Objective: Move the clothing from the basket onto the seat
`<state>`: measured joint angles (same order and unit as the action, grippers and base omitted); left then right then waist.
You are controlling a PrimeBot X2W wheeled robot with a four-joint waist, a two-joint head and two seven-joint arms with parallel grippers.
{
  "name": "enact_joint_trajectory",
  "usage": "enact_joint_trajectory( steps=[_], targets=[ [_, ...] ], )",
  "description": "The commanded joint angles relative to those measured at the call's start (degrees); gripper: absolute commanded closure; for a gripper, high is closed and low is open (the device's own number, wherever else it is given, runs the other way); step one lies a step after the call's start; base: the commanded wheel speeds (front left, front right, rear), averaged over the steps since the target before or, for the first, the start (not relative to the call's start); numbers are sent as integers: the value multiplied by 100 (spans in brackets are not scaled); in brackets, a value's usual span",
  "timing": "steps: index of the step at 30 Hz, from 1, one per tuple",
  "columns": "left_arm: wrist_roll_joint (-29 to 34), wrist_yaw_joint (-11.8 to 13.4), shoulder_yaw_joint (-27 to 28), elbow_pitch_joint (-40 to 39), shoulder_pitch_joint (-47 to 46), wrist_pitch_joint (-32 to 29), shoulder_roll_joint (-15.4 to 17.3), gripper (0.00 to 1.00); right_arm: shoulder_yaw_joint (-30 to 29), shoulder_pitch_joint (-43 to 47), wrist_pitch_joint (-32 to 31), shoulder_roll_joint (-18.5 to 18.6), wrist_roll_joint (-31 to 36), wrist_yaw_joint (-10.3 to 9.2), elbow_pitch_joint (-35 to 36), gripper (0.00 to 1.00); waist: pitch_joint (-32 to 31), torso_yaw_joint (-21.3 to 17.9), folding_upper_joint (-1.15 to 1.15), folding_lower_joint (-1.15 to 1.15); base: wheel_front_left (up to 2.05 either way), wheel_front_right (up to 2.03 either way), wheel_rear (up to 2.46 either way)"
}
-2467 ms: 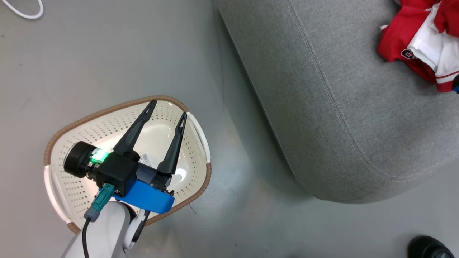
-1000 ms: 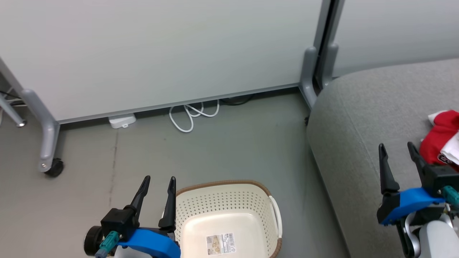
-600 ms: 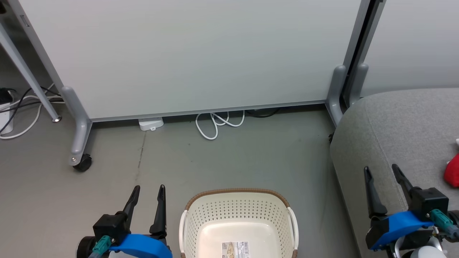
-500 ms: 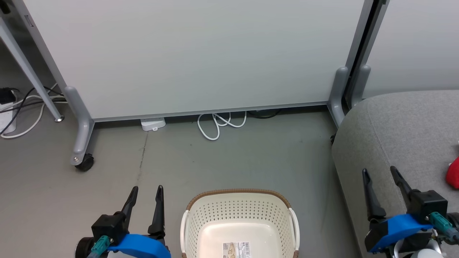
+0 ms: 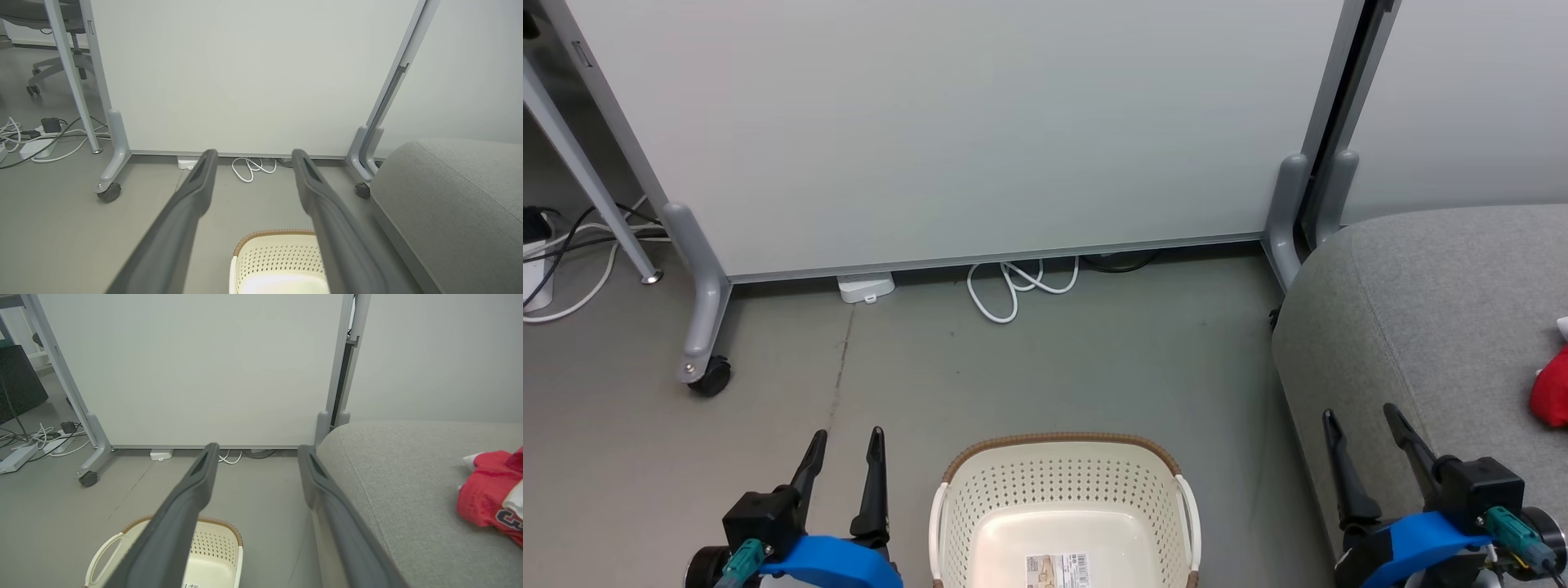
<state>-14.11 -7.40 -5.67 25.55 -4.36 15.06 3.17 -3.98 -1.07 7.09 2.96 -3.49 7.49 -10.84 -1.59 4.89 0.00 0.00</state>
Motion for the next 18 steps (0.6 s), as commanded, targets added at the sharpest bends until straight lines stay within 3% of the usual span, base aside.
enact_joint_trajectory(
  steps=[1, 17, 18],
  targets=[
    [15, -8, 19, 9, -60, 17, 15, 0, 16, 65, -19, -12, -42, 1, 25, 0, 1, -3, 0, 0, 0, 0, 0],
    [-66, -9, -65, -2, -8, 17, 2, 0, 46, 87, -25, -12, -113, 1, 9, 0, 22, 14, 0, 0, 0, 0, 0],
    [-60, 0, -63, 3, -18, -1, -3, 100, 40, 14, -39, -1, -115, 0, 11, 100, 22, 15, 0, 0, 0, 0, 0]
  ],
)
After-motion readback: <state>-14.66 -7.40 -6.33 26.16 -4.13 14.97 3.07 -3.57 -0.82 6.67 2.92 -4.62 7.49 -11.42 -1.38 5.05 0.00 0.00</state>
